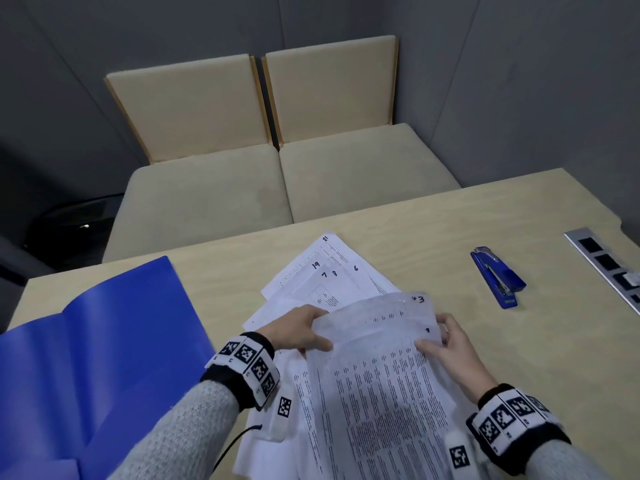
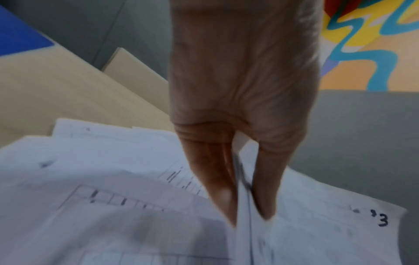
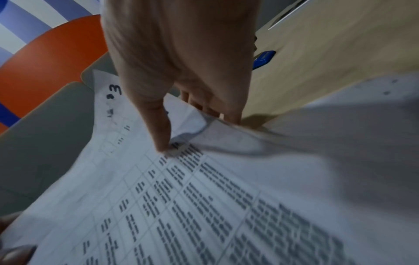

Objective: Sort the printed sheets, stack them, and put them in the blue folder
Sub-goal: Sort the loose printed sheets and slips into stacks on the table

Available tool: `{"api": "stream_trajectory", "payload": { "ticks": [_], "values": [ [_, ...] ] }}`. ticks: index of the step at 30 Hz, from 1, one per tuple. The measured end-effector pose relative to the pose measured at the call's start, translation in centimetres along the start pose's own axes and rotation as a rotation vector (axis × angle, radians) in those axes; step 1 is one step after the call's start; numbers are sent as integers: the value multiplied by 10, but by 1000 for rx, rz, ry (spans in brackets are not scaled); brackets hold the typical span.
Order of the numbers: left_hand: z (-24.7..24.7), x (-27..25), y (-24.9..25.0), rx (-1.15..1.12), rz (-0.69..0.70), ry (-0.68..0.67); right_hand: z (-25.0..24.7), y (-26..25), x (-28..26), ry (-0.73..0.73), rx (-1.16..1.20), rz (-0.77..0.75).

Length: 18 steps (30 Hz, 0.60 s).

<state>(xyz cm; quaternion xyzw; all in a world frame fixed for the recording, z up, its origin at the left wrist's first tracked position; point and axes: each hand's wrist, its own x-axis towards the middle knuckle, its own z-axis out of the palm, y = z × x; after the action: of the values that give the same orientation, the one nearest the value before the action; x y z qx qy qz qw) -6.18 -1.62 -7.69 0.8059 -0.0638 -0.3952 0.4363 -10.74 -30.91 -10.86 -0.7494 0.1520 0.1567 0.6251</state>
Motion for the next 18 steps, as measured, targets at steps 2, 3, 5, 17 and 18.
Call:
{"api": "stream_trajectory", "payload": {
  "ticks": [2, 3, 5, 17, 18],
  "values": [
    [2, 3, -3, -58, 39, 182, -1, -2, 0, -57, 22, 83],
    [3, 2, -3, -130, 65, 293, 0, -7, -2, -69, 43, 102],
    [3, -1, 2, -421, 119, 496, 0, -25, -6, -36, 98, 97],
    [-5, -26, 96, -317, 643, 1113, 24, -178, -4, 169, 445, -472],
    [0, -22, 91, -321, 635, 1122, 29, -175, -2, 146, 431, -466]
  ]
}}
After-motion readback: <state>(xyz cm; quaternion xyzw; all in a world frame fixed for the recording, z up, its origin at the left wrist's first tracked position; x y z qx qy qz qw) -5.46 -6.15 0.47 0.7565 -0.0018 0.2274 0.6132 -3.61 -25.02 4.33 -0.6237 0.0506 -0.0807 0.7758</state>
